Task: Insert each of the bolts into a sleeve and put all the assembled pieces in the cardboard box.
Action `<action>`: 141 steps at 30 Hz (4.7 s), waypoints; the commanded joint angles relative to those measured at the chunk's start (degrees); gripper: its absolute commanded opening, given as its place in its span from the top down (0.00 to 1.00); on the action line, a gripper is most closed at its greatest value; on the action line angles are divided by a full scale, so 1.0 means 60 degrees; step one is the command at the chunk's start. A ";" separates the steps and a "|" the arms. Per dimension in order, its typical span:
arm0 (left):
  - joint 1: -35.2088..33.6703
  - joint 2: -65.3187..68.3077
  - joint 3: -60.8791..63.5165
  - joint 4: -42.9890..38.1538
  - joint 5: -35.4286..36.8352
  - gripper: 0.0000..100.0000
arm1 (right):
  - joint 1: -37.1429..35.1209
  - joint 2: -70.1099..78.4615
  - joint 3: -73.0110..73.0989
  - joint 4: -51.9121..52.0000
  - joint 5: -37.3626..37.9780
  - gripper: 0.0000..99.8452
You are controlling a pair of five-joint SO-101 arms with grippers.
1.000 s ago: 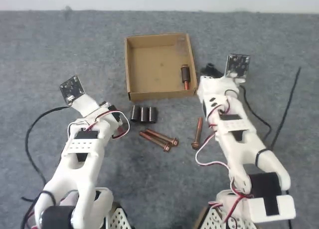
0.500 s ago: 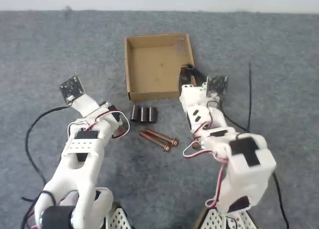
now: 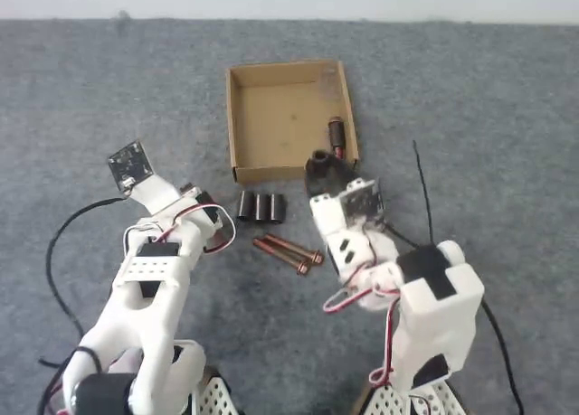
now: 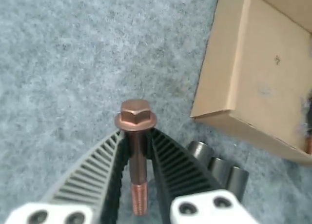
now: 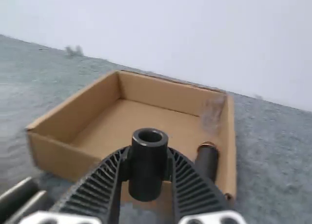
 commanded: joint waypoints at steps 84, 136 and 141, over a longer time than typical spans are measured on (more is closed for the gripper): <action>0.1949 -0.5817 0.1150 -0.1465 -0.1011 0.99 | -0.3114 -0.1018 0.0806 0.1194 0.0176 0.99; 0.2667 -0.5817 0.2938 -0.4059 -0.3634 0.99 | -0.3099 -0.1150 0.0674 0.2015 0.0850 0.99; 0.3150 -0.5817 0.2923 -0.4059 -0.3634 0.99 | -0.3070 -0.1634 0.1377 0.1839 0.0821 0.99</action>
